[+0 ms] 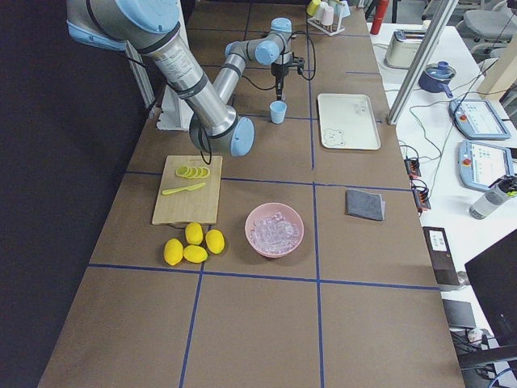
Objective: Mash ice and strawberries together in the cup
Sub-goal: 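Carry the ice cube with the right gripper over the cup, then lower the right gripper into the cup and release the ice cube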
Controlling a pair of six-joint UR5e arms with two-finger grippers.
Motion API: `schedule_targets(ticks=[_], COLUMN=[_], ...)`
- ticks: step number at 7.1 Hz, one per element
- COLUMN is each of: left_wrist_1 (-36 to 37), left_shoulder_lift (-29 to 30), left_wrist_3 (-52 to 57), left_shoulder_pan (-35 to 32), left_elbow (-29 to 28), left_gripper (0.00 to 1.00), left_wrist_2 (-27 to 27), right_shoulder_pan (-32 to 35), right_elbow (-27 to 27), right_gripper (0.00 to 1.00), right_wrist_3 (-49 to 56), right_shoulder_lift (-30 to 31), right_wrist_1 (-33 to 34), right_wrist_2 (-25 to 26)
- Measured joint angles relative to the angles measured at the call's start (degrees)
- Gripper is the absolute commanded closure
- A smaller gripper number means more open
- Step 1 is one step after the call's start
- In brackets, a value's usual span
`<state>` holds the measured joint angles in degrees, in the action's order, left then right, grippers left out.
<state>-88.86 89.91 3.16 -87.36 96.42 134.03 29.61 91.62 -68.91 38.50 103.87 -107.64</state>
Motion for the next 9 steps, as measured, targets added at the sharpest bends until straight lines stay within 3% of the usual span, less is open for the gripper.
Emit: schedule_targets(ticks=[1,2,4,5,6,7,9], left_wrist_1=[0.0,0.0,0.0,0.0,0.0,0.0,0.0], left_shoulder_lift=[0.0,0.0,0.1,0.1,0.2,0.2,0.4], left_wrist_3=[0.0,0.0,0.0,-0.1,-0.1,-0.1,-0.1], left_shoulder_pan=[0.0,0.0,0.0,0.0,0.0,0.0,0.2], left_elbow=[0.0,0.0,0.0,0.0,0.0,0.1,0.1], left_gripper=[0.0,0.0,0.0,0.0,0.0,0.0,0.0], left_wrist_2=[0.0,0.0,0.0,0.0,0.0,0.1,0.1], right_shoulder_pan=[-0.4,-0.6,-0.7,-0.7,-0.7,-0.7,-0.5], right_elbow=[-0.3,-0.4,-0.5,-0.5,-0.5,-0.5,-0.2], right_gripper=[0.96,0.81,0.35,0.18,0.14,0.03,0.01], right_wrist_3=[-0.3,-0.4,-0.4,-0.4,-0.4,-0.4,-0.4], right_shoulder_lift=[-0.1,-0.1,0.2,0.4,0.5,0.6,0.7], right_wrist_1=[0.0,0.1,0.3,0.3,0.4,0.4,0.4], right_wrist_2=[0.1,0.1,0.1,0.0,0.0,-0.1,-0.1])
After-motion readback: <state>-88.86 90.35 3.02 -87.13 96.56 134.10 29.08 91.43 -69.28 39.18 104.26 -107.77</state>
